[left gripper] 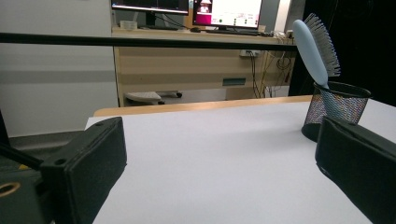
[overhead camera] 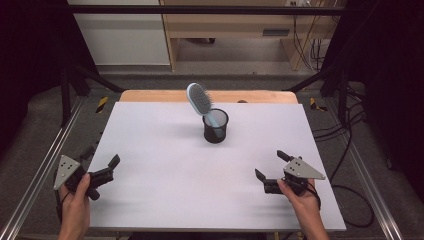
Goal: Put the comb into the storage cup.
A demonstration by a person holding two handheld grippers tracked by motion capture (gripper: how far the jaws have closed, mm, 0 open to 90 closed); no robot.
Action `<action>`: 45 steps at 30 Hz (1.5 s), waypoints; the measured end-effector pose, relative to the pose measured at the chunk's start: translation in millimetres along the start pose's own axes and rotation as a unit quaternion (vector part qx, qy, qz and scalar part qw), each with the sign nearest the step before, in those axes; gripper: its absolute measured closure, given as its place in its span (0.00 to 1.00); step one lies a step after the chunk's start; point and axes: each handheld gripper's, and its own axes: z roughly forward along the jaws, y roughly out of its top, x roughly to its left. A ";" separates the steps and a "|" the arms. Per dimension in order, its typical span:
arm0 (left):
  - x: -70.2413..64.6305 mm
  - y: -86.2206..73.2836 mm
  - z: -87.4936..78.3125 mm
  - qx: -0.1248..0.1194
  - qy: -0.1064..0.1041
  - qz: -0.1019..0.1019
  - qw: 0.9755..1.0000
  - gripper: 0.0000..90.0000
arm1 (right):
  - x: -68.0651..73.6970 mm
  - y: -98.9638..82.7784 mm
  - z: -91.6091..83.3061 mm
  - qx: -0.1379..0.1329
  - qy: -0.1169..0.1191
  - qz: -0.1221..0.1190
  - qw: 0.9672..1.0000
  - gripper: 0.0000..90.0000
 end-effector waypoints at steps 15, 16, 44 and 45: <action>-6.5 -9.1 2.1 0.005 -0.013 -0.001 1.000 0.03 | -10.3 -5.3 -1.7 -0.012 0.005 0.018 1.000 0.04; -6.6 -9.7 2.2 0.006 -0.014 -0.002 1.000 0.03 | -10.8 -5.7 -1.7 -0.011 0.005 0.018 1.000 0.04; -23.8 -21.3 3.8 0.024 -0.047 0.018 0.998 0.04 | -10.7 -10.1 1.5 -0.014 0.019 0.032 0.999 0.04; -24.6 -21.3 3.6 0.024 -0.048 0.020 0.998 0.04 | -10.2 -10.3 1.8 -0.013 0.020 0.032 0.999 0.04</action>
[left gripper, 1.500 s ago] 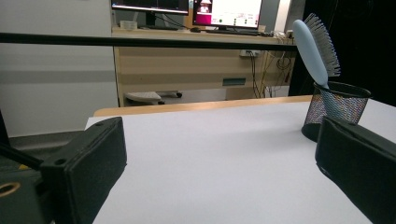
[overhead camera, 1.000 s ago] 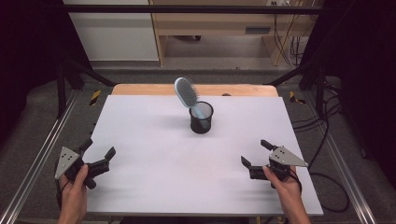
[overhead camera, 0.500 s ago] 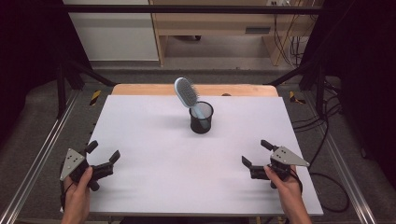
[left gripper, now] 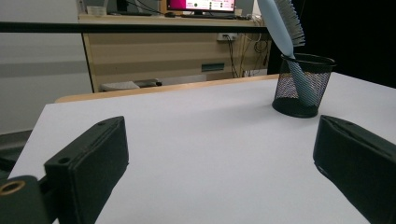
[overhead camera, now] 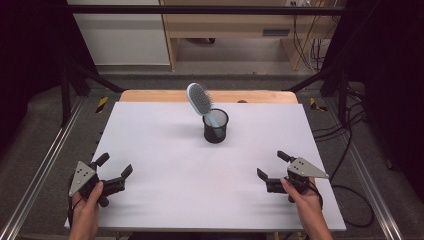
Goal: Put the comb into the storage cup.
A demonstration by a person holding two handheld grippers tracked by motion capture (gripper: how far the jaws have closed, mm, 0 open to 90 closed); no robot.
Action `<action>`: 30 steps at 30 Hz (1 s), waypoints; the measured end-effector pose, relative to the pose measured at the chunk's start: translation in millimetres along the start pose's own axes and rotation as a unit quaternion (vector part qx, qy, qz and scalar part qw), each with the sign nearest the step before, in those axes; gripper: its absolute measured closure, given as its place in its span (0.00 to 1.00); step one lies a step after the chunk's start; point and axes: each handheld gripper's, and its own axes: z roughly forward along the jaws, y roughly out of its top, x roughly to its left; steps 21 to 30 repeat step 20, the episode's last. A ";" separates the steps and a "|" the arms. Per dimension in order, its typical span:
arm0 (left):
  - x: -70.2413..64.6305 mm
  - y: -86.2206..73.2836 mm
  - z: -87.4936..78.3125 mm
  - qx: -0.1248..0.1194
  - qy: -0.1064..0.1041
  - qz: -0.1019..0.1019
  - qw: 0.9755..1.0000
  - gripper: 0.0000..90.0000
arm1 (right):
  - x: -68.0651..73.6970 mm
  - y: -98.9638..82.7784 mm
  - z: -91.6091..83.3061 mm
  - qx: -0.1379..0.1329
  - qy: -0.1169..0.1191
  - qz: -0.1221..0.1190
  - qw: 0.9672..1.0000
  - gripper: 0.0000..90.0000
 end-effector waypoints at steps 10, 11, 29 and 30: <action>-5.7 -0.3 -6.4 0.005 -0.019 -0.001 1.000 0.04 | 1.1 -2.0 1.9 0.003 0.003 0.002 1.000 0.03; -4.5 0.0 -7.8 0.003 -0.019 -0.003 1.000 0.04 | 1.2 -2.2 2.1 0.003 0.003 0.003 1.000 0.03; 9.1 1.4 -12.9 -0.009 -0.002 -0.032 0.999 0.04 | 0.6 -3.0 3.5 0.009 -0.005 0.008 1.000 0.03; 9.1 1.4 -12.9 -0.009 -0.002 -0.032 0.999 0.04 | 0.6 -3.0 3.5 0.009 -0.005 0.008 1.000 0.03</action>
